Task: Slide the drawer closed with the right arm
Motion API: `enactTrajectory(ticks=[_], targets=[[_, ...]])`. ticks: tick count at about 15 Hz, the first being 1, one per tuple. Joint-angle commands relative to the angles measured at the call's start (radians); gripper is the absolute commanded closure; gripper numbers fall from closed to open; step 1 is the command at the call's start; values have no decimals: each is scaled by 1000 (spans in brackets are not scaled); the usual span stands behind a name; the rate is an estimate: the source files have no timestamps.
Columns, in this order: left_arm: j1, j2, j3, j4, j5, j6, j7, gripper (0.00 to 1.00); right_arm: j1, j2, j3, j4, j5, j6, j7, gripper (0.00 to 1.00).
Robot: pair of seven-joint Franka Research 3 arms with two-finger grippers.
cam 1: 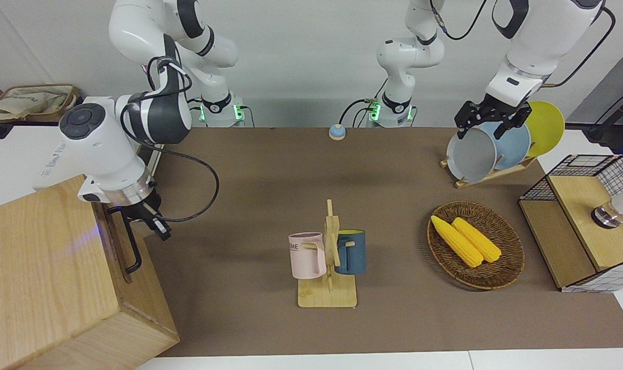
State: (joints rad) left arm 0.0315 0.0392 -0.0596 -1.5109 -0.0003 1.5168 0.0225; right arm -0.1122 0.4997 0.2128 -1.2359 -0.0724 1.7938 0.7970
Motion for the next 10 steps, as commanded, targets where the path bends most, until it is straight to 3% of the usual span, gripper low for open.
enactTrajectory(ticks=[1, 4, 7, 10], targets=[[4, 11, -6, 26, 17, -20, 10, 7, 67, -58, -16, -10, -1, -108, -103, 1000], [4, 11, -6, 24, 17, -20, 10, 7, 114, -105, -45, -34, 0, -151, -168, 1000], [4, 11, -6, 26, 17, -20, 10, 7, 186, -153, -125, -57, 2, -186, -316, 1000], [4, 11, -6, 26, 17, -20, 10, 7, 259, -196, -225, -85, 23, -200, -445, 1000]])
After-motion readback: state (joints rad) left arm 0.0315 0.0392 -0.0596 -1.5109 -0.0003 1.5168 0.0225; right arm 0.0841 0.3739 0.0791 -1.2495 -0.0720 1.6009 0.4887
